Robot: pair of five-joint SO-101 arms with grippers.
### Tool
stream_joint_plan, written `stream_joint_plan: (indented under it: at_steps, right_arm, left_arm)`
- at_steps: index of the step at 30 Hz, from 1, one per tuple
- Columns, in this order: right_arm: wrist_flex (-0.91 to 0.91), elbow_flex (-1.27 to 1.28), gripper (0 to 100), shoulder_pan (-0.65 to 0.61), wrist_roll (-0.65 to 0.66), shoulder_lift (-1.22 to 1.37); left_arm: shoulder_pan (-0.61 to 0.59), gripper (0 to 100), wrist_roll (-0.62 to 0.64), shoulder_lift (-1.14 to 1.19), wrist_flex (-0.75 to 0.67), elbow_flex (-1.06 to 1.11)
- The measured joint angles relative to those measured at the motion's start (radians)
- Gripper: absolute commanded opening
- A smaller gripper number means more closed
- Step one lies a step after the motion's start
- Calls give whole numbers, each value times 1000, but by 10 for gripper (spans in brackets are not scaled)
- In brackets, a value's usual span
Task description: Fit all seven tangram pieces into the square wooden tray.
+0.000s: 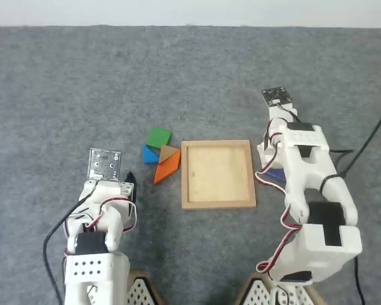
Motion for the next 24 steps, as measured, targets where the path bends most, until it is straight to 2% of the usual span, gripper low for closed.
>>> stream_joint_plan:
  at_steps: [4, 7, 16, 24]
  right_arm:
    - [28, -9, 84, 6, 0, -5]
    - [35, -21, 42, 8, 0, -5]
    - [72, -51, 37, 8, 0, -5]
    - [348, -265, 18, 8, -15, 0]
  left_arm:
    - [0, 151, 0, 0, 0, 0]
    - [0, 151, 0, 0, 0, 0]
    - [0, 151, 0, 0, 0, 0]
    - [0, 151, 0, 0, 0, 0]
